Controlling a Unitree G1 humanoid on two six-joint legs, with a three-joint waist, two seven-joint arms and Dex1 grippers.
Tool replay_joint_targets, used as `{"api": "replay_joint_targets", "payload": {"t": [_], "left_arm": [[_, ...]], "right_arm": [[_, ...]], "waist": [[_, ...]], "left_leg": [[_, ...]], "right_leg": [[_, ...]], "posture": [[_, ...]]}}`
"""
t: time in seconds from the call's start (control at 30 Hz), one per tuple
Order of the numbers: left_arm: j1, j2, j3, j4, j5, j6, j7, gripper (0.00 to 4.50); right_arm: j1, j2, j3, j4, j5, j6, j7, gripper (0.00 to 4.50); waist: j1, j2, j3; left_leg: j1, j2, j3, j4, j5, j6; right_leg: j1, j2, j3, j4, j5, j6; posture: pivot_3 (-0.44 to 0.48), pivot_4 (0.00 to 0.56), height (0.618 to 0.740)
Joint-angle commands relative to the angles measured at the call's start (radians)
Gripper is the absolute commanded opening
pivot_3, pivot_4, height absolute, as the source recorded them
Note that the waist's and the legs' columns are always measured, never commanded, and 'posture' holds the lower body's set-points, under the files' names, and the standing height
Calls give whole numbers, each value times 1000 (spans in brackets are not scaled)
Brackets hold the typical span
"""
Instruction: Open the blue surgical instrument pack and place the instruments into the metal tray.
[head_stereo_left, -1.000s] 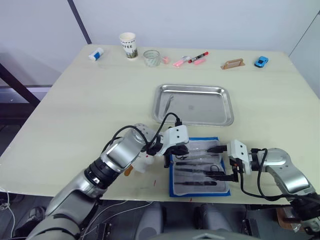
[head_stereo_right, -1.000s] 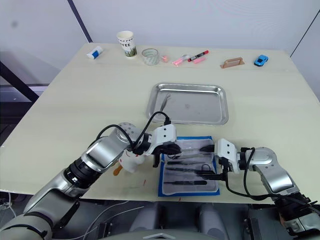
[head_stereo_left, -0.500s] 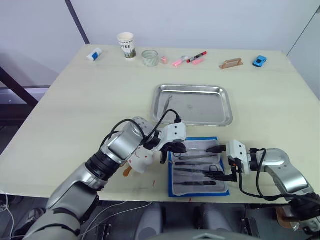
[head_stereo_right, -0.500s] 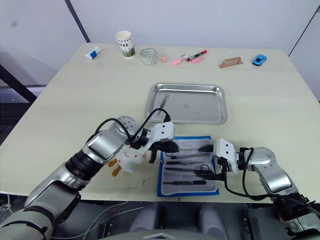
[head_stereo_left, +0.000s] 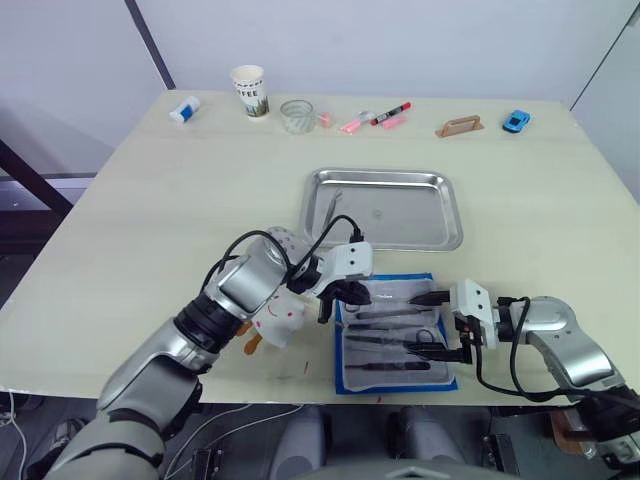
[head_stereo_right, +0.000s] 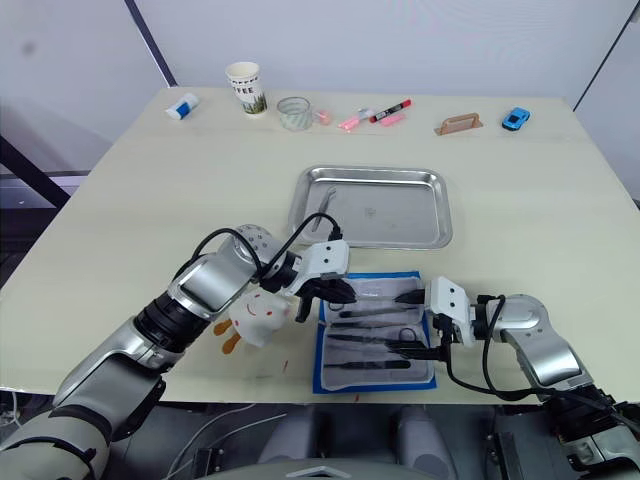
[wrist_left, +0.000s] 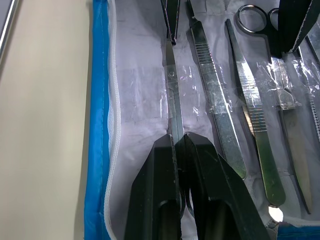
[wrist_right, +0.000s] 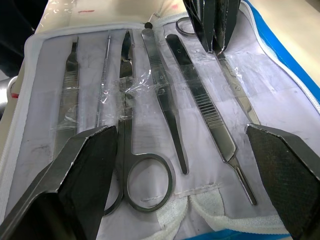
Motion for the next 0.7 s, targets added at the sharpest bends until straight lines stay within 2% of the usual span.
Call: {"api": "replay_joint_targets", "payload": {"t": [0.03, 0.7], "left_arm": [[-38, 1, 16, -11, 24, 7, -6, 44], [-66, 14, 16, -59, 31, 65, -45, 44]], "right_arm": [[20, 6, 63, 33, -54, 39, -6, 4500], [-3, 12, 87, 44, -72, 63, 0, 4500]], "waist": [[-2, 0, 0], [-8, 0, 0]], "left_leg": [[0, 0, 0, 0, 0, 0], [0, 1, -1, 0, 0, 0]], "right_leg": [[0, 0, 0, 0, 0, 0], [0, 1, 0, 1, 0, 0]], "posture": [[0, 150, 740], [0, 150, 740]]}}
